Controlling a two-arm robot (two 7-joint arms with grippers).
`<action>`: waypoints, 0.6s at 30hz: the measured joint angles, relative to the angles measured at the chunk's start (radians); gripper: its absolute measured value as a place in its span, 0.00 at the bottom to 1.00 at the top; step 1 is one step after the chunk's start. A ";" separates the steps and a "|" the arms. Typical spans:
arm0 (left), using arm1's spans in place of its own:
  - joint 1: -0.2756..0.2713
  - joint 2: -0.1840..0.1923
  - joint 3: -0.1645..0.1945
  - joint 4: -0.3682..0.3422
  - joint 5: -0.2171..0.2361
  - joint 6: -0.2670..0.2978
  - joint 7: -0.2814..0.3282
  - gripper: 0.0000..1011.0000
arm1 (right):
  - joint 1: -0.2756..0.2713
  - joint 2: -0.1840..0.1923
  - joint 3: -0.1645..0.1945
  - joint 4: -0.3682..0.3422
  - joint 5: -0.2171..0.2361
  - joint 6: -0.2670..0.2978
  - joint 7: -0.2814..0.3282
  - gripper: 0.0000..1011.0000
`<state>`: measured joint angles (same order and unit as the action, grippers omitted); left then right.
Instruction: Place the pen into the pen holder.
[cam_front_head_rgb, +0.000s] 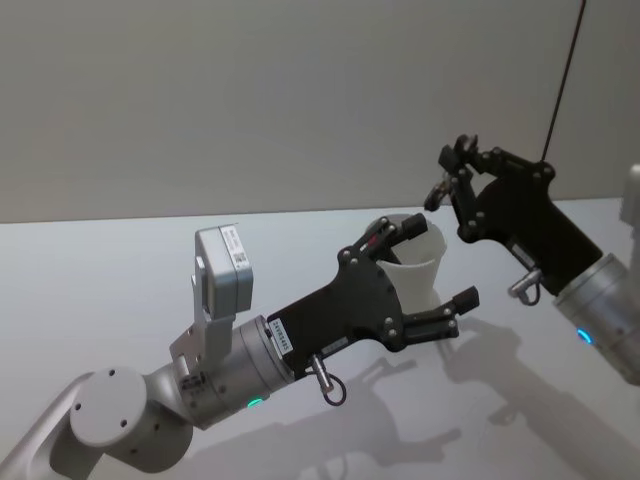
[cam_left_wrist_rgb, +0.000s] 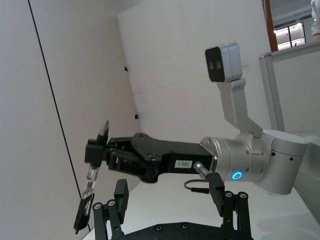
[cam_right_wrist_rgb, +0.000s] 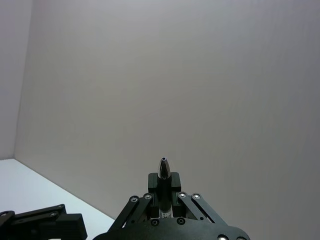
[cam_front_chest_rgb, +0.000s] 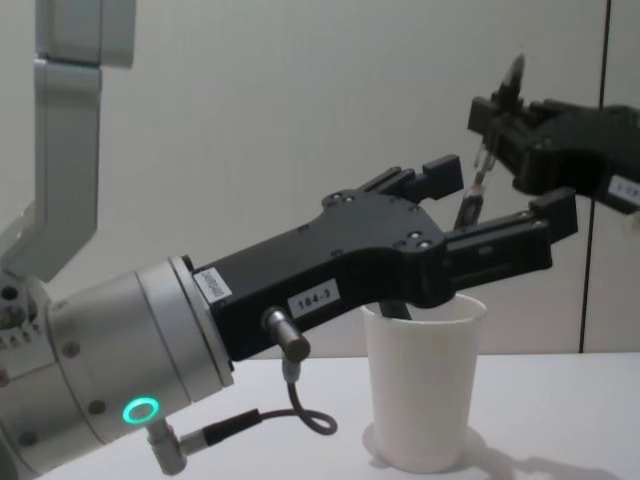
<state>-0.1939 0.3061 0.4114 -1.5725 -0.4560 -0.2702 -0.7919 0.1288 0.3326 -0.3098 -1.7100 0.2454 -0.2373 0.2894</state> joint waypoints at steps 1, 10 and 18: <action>0.000 0.000 0.000 0.000 0.000 0.000 0.000 0.99 | 0.003 -0.006 -0.002 0.006 -0.001 0.009 -0.001 0.12; 0.000 0.000 0.000 0.000 0.000 0.000 0.000 0.99 | 0.019 -0.034 -0.013 0.044 -0.002 0.059 -0.012 0.12; 0.000 0.000 0.000 0.000 0.000 0.000 0.000 0.99 | 0.035 -0.061 -0.026 0.081 -0.013 0.099 -0.027 0.12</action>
<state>-0.1939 0.3061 0.4114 -1.5725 -0.4560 -0.2701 -0.7919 0.1641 0.2714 -0.3355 -1.6290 0.2320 -0.1382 0.2628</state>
